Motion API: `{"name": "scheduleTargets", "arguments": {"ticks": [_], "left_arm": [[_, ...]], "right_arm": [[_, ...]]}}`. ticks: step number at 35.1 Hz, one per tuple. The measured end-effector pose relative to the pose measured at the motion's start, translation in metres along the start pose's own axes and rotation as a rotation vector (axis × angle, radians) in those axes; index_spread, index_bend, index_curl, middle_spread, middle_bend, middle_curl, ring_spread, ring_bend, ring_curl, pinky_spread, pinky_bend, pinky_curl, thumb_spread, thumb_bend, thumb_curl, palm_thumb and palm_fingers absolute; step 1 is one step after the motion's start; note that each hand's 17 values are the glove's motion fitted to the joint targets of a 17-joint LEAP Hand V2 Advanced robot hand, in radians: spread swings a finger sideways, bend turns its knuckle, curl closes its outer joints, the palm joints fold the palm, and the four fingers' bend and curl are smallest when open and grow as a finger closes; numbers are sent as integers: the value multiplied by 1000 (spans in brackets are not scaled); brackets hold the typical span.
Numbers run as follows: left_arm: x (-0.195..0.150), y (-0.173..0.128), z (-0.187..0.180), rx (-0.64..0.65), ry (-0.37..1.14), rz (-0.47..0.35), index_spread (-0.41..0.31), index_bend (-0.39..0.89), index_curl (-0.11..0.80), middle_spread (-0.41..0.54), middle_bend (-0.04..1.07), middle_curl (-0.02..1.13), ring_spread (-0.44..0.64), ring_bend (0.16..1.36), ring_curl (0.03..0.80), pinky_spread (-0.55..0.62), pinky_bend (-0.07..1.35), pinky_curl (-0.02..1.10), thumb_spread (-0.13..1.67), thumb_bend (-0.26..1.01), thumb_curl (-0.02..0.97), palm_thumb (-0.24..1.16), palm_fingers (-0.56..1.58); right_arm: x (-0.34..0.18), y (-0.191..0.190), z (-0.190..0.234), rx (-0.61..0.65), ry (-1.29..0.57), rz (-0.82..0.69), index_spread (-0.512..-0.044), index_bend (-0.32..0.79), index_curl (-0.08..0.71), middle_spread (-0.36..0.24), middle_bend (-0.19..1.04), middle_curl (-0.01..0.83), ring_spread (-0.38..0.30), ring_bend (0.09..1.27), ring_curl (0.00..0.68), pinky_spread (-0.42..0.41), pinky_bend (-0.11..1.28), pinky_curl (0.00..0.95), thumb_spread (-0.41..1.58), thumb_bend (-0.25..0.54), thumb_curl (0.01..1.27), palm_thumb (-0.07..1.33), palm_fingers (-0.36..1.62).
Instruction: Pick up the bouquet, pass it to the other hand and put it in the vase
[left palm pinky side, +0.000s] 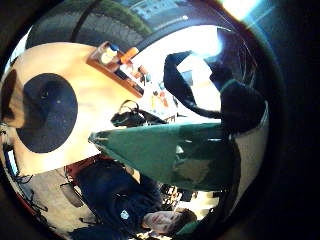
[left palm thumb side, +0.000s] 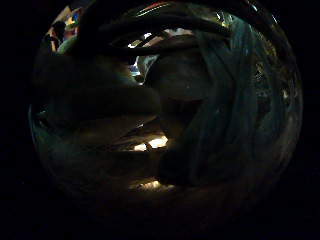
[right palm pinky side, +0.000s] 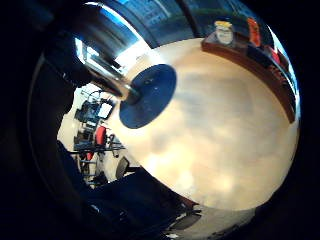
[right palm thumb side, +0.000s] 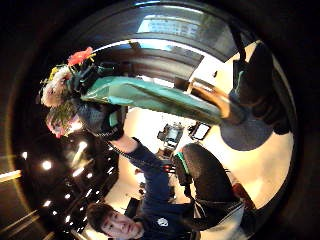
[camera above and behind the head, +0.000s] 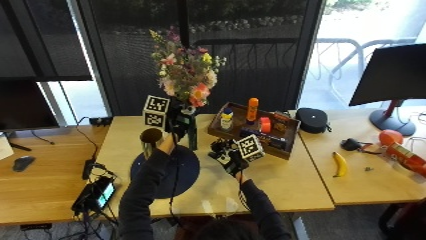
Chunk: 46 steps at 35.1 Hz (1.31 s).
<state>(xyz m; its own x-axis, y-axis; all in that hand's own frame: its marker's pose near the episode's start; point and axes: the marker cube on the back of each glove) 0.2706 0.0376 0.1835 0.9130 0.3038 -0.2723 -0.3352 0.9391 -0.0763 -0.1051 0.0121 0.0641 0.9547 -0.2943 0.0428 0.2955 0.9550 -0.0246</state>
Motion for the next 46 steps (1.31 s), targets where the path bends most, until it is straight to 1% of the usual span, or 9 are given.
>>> {"name": "scheduleTargets", "arguments": {"ticks": [3, 4, 6, 9, 10, 21, 34, 38, 46], "left_arm": [[15, -5, -21, 65, 10, 2, -295, 427, 563, -294, 699, 620, -314, 694, 451, -245, 264, 360, 1174, -15, 409, 717, 1220], [18, -6, -27, 83, 15, 3, -296, 425, 568, -295, 700, 621, -315, 691, 451, -249, 264, 364, 1179, -15, 408, 716, 1217], [25, -9, -40, 124, 23, 7, -299, 421, 575, -297, 701, 624, -316, 691, 455, -255, 262, 372, 1186, -14, 405, 715, 1216], [34, -13, -60, 198, 23, 14, -303, 415, 587, -300, 701, 628, -317, 691, 459, -261, 257, 383, 1195, -14, 401, 714, 1214], [37, -14, -66, 220, 20, 17, -304, 413, 591, -300, 700, 630, -318, 690, 460, -263, 256, 386, 1198, -14, 400, 713, 1214], [60, -20, -128, 424, -31, 24, -309, 383, 630, -305, 694, 642, -317, 682, 467, -273, 251, 417, 1213, -14, 393, 708, 1214], [47, -28, -180, 572, -69, 4, -313, 351, 668, -309, 683, 653, -319, 670, 473, -278, 244, 442, 1218, -14, 389, 707, 1213], [38, -30, -189, 583, -59, -12, -314, 342, 679, -313, 679, 656, -319, 666, 473, -278, 245, 447, 1219, -14, 388, 707, 1215], [7, -38, -205, 584, -34, -49, -316, 323, 700, -316, 666, 657, -318, 661, 475, -286, 241, 455, 1217, -19, 384, 698, 1215]], "right_arm": [[12, 1, -18, 38, 64, 31, -256, 180, 483, -174, 441, 488, -222, 637, 435, -297, 616, 418, 930, -45, 456, 627, 1117], [15, 1, -23, 51, 75, 44, -258, 162, 475, -175, 437, 487, -222, 636, 437, -307, 619, 418, 935, -42, 452, 624, 1158], [22, 1, -34, 81, 92, 70, -264, 188, 474, -168, 399, 473, -219, 551, 413, -238, 543, 396, 962, -42, 442, 604, 1004], [37, 1, -49, 124, 123, 107, -267, 175, 470, -163, 342, 457, -213, 500, 404, -188, 508, 390, 991, -36, 429, 589, 960], [40, 2, -54, 133, 127, 119, -270, 181, 471, -163, 329, 453, -203, 466, 395, -153, 477, 381, 1001, -37, 424, 581, 891], [59, 5, -83, 186, 130, 177, -283, 147, 429, -148, 202, 413, -185, 365, 357, -4, 406, 345, 1058, -26, 399, 558, 839], [63, 8, -84, 178, 132, 191, -286, 144, 388, -139, 176, 396, -183, 335, 359, 51, 370, 337, 1078, -24, 383, 560, 858], [54, 12, -82, 171, 131, 195, -284, 143, 380, -138, 176, 392, -183, 331, 360, 60, 357, 334, 1082, -23, 381, 559, 863], [68, 7, -74, 151, 112, 207, -282, 148, 370, -137, 176, 387, -183, 319, 363, 71, 338, 335, 1090, -23, 375, 555, 872]]}}
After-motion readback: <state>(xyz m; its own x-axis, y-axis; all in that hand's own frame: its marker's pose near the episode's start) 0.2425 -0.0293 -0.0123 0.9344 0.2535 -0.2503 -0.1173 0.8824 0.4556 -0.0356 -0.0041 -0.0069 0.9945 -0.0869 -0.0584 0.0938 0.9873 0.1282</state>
